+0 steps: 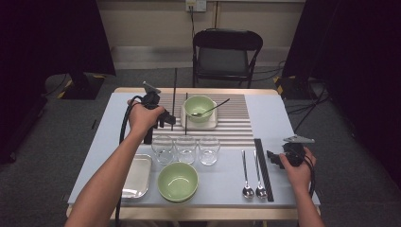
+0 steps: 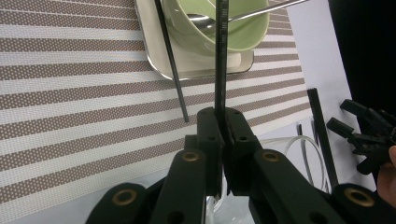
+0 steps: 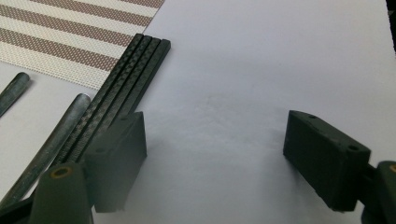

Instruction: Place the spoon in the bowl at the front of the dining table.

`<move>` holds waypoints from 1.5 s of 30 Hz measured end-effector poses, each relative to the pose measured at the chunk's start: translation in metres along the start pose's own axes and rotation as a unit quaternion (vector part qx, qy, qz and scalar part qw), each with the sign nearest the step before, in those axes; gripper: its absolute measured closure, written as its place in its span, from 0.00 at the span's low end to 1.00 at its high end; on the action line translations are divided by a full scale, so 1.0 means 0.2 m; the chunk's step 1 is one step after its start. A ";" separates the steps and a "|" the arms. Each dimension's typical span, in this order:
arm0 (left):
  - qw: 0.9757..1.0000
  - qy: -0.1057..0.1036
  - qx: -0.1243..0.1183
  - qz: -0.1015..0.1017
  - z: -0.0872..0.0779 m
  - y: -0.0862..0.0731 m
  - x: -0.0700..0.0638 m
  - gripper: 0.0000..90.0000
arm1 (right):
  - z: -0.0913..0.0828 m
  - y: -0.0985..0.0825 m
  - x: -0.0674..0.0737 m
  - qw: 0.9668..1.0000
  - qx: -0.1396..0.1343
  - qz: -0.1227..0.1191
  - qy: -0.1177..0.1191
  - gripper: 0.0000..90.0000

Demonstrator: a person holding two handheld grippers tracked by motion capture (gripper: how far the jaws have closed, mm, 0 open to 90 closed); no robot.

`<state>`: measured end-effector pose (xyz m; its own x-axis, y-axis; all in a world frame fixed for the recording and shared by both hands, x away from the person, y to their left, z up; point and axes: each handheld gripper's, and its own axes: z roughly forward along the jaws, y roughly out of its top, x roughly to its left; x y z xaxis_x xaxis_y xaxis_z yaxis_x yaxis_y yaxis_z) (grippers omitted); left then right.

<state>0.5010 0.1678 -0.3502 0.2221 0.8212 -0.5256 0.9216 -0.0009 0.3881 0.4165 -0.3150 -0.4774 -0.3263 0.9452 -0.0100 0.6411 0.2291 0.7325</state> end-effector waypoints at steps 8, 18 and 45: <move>1.000 0.002 0.002 0.006 0.01 0.02 0.00 0.96 | 0.00 0.00 0.00 1.000 0.000 0.000 -0.002 0.23; 1.000 0.007 0.002 -0.001 0.03 0.04 -0.02 0.96 | 0.00 0.00 0.00 1.000 0.000 -0.003 -0.002 0.23; 1.000 0.016 0.002 -0.012 0.11 0.08 0.01 0.96 | 0.00 0.00 0.00 1.000 0.000 -0.002 -0.003 0.23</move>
<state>0.5238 0.1567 -0.3614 0.1894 0.8387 -0.5106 0.9279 0.0171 0.3724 0.4162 -0.3145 -0.4776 -0.3255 0.9454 -0.0175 0.6395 0.2338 0.7324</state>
